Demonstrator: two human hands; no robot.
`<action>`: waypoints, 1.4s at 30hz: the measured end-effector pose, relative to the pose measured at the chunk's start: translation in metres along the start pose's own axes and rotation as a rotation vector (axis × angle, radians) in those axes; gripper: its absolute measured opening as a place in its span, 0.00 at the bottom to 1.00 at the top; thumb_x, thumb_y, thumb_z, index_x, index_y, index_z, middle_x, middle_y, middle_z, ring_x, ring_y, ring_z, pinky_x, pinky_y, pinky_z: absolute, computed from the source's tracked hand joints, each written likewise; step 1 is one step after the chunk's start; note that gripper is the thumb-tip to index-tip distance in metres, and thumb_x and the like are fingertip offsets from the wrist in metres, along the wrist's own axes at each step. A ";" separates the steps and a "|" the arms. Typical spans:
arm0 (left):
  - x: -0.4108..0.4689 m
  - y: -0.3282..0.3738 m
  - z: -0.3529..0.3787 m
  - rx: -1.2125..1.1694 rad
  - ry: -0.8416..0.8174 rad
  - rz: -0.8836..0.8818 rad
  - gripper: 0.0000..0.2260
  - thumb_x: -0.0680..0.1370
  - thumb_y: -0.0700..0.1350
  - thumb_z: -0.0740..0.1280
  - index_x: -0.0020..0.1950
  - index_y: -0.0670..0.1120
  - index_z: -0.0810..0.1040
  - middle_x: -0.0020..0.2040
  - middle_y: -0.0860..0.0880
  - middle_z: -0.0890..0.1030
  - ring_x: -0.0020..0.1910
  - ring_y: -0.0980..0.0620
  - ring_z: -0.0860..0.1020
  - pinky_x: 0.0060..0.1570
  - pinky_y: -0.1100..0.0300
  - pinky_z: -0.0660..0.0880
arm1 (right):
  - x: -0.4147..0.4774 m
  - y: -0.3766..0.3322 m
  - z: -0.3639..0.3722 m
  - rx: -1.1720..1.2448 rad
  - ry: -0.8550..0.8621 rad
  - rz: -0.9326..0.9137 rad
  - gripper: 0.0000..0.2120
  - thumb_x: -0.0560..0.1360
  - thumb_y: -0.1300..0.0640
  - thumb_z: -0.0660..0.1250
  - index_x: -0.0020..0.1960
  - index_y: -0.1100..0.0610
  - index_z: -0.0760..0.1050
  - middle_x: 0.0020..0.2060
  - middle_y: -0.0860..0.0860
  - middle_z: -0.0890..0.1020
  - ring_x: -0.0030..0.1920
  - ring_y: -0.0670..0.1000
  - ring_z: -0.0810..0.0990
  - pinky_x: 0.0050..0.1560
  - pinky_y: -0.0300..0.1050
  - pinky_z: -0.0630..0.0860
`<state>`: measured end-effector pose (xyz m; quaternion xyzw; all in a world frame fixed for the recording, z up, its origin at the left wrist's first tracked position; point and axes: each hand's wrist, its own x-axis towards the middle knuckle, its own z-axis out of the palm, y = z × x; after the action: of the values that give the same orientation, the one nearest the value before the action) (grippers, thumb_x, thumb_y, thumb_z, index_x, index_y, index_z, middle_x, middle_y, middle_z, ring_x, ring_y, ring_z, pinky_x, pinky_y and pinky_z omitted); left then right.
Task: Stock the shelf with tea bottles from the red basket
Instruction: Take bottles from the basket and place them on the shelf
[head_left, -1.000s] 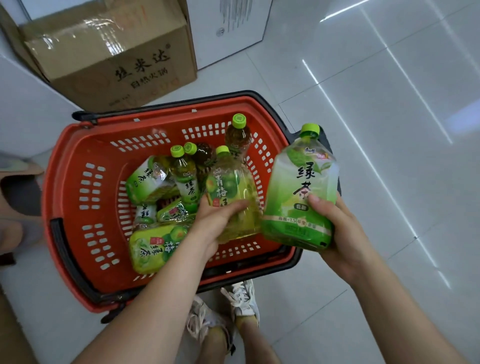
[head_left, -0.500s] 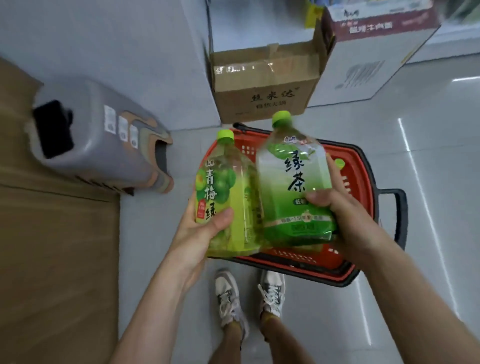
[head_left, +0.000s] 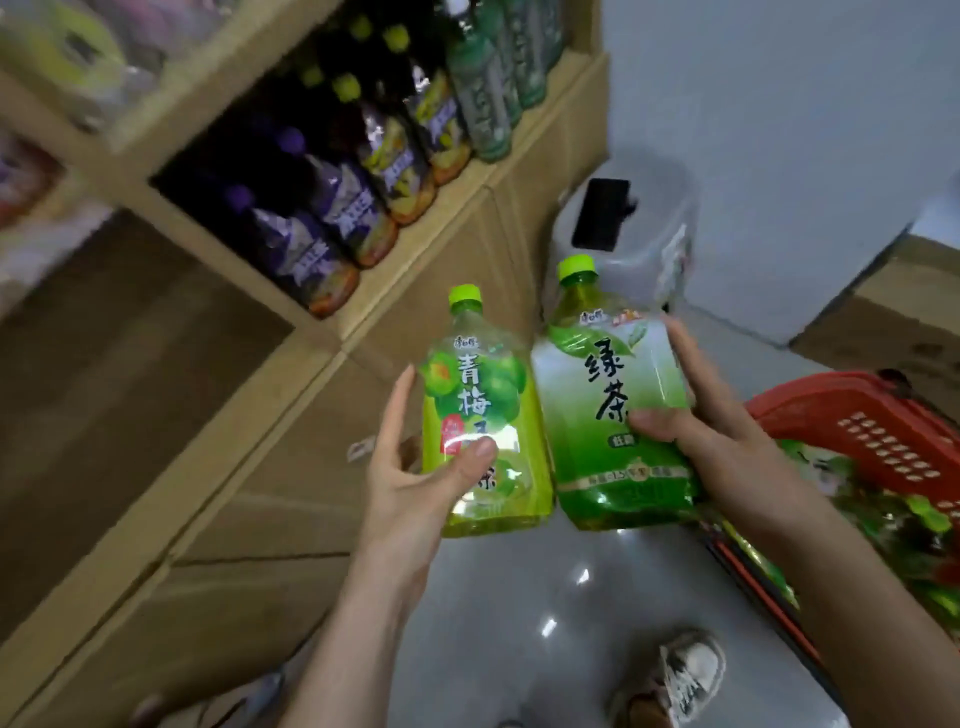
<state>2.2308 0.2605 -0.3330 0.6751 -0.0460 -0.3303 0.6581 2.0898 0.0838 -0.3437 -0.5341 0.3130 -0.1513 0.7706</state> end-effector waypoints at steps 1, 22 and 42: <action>-0.011 0.005 -0.031 -0.015 0.055 0.011 0.37 0.60 0.41 0.79 0.62 0.69 0.72 0.58 0.42 0.83 0.56 0.38 0.81 0.57 0.39 0.76 | 0.002 0.004 0.030 -0.046 -0.057 -0.003 0.40 0.67 0.63 0.73 0.69 0.32 0.64 0.52 0.38 0.84 0.49 0.41 0.83 0.41 0.34 0.79; -0.016 -0.011 -0.344 -0.214 0.849 -0.066 0.36 0.72 0.45 0.75 0.75 0.53 0.61 0.48 0.47 0.84 0.49 0.46 0.83 0.53 0.48 0.79 | 0.081 0.101 0.371 -0.294 -0.462 0.199 0.31 0.70 0.60 0.73 0.66 0.37 0.68 0.57 0.58 0.80 0.48 0.59 0.84 0.39 0.49 0.81; 0.073 -0.026 -0.397 0.802 0.689 0.343 0.21 0.78 0.52 0.64 0.70 0.50 0.70 0.65 0.49 0.78 0.65 0.50 0.75 0.64 0.57 0.69 | 0.177 0.183 0.459 -0.165 -0.576 -0.184 0.29 0.72 0.63 0.70 0.65 0.39 0.66 0.32 0.42 0.86 0.36 0.48 0.86 0.29 0.40 0.79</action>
<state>2.4787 0.5684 -0.4181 0.9245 -0.0592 0.0649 0.3709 2.5010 0.3881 -0.4617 -0.6418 0.0434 -0.0370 0.7648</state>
